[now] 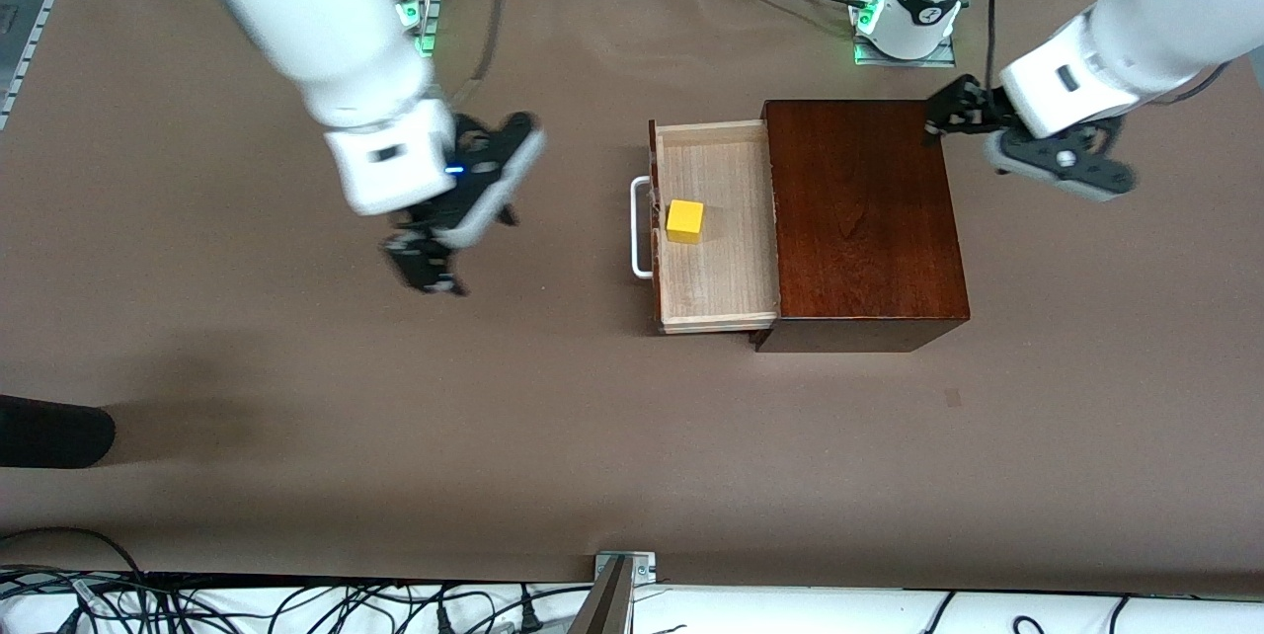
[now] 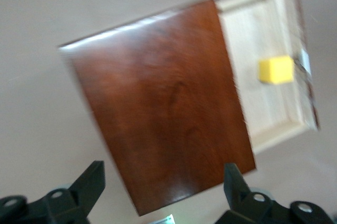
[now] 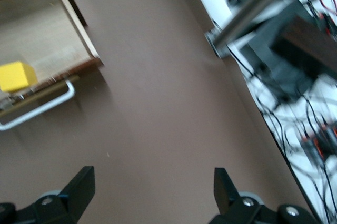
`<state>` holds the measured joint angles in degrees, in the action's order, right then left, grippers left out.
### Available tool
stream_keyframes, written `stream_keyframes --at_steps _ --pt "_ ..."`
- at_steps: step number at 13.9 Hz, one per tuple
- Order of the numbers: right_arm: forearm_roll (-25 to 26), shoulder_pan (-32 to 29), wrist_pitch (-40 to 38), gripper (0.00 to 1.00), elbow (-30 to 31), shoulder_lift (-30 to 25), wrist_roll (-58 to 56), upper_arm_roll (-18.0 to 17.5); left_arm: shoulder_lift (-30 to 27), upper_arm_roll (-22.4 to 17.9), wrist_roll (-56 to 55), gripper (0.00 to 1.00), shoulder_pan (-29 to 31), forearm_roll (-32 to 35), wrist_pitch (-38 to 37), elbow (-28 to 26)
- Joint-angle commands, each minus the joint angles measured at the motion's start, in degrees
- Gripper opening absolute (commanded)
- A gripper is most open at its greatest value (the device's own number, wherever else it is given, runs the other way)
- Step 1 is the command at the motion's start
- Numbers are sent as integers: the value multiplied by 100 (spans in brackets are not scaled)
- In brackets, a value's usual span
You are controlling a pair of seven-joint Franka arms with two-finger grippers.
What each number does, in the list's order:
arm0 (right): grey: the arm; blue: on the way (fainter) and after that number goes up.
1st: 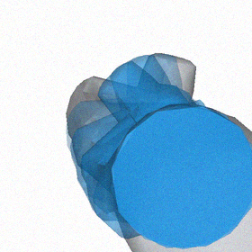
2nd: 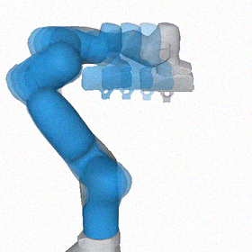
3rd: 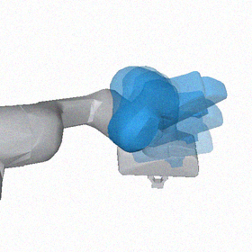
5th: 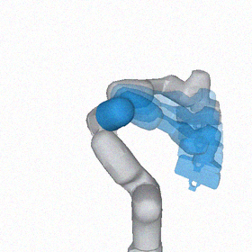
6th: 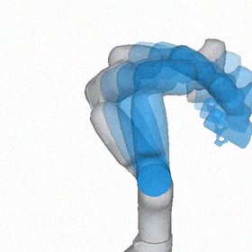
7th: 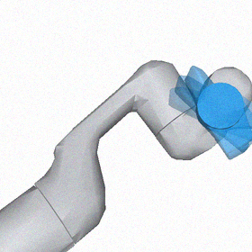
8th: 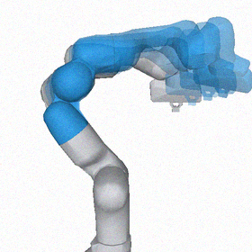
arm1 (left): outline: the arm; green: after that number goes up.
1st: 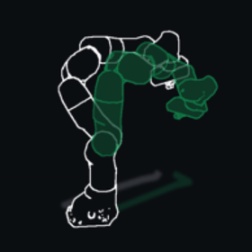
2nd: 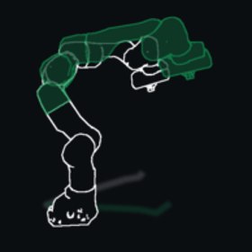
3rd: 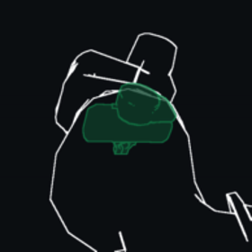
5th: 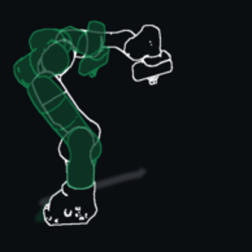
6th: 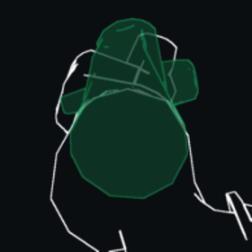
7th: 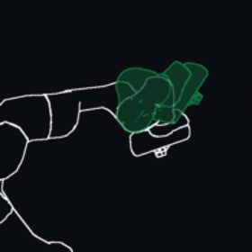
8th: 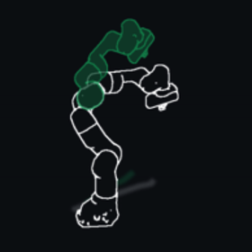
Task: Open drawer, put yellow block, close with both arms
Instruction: 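Open the right gripper to release the cube and lift away, then move the left gripper to the drawer front while the right gripper retracts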
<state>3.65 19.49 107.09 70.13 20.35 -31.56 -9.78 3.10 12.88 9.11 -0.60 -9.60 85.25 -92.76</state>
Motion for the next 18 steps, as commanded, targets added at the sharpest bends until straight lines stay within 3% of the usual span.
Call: stream_keyframes --at_steps 1,3,5,7,9,10,14,18 --pt "-450 -725 -65 100 1272 -1144 149 36 470 625 706 100 -19 -226 -202 170" --pt "-733 -877 -292 100 1782 -1698 534 527 865 1310 697 100 -159 -288 -185 214" --pt "-743 -903 -547 100 2353 -2287 1323 800 1654 1655 671 100 -509 -253 -202 887" --pt "-734 -921 -933 100 2558 -2422 2018 1099 2201 1656 776 100 -949 -174 -141 1163" --pt "-725 -921 -1207 100 2558 -2352 2442 1372 2475 1665 1056 100 -1572 464 549 1190" --pt "-699 -930 -1304 100 2549 -2343 2653 1425 2624 1647 1371 100 -1853 816 1023 1181" --pt "-629 -947 -1296 100 2497 -2325 3006 1487 3371 1595 2216 100 -2427 1204 2817 1190" --pt "-532 -947 -1253 100 2330 -2228 2980 1531 4083 1595 2684 100 -2709 2802 3682 1190"
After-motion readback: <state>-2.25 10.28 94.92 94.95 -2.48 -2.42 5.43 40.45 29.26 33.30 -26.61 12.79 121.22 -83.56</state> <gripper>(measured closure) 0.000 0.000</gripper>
